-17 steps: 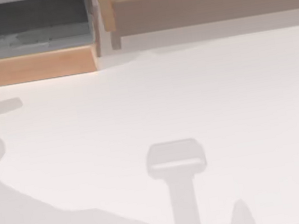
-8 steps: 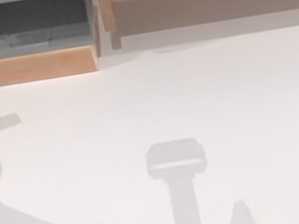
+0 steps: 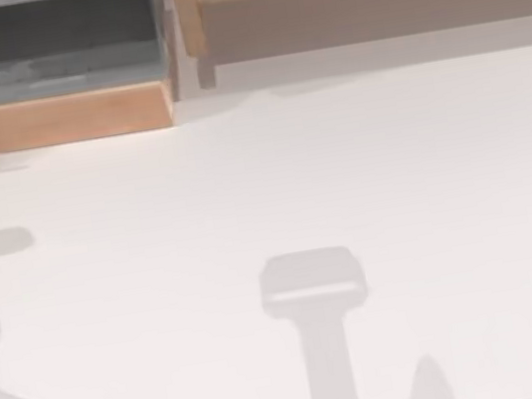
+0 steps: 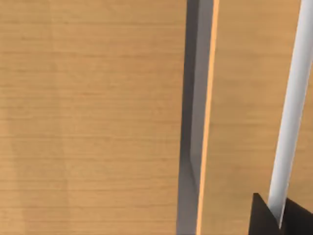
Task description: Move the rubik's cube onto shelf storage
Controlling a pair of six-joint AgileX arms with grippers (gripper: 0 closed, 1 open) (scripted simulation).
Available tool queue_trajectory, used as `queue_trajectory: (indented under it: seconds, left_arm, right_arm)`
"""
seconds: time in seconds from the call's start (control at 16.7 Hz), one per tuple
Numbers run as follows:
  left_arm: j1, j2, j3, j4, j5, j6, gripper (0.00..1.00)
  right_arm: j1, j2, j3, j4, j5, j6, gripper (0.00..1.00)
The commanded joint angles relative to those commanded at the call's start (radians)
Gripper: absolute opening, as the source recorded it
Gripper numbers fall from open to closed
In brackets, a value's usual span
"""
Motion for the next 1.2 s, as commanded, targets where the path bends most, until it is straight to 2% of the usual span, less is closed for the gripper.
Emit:
queue_trajectory:
  seconds: [0.18,0.48,0.84,1.2]
  left_arm:
    - [0.024,-0.026,-0.041,0.032,0.022,0.001,0.00]
    - [0.077,-0.088,-0.221,0.115,0.074,0.004,0.00]
    - [0.090,-0.104,-0.243,0.136,0.092,0.006,0.00]
    - [0.159,-0.149,-0.360,0.204,0.161,0.011,0.00]
  right_arm:
    - [0.000,0.000,0.000,0.000,0.000,0.000,1.00]
    - [0.000,0.000,0.000,0.000,0.000,0.000,1.00]
    - [0.000,0.000,0.000,0.000,0.000,0.000,1.00]
    - [0.000,0.000,0.000,0.000,0.000,0.000,1.00]
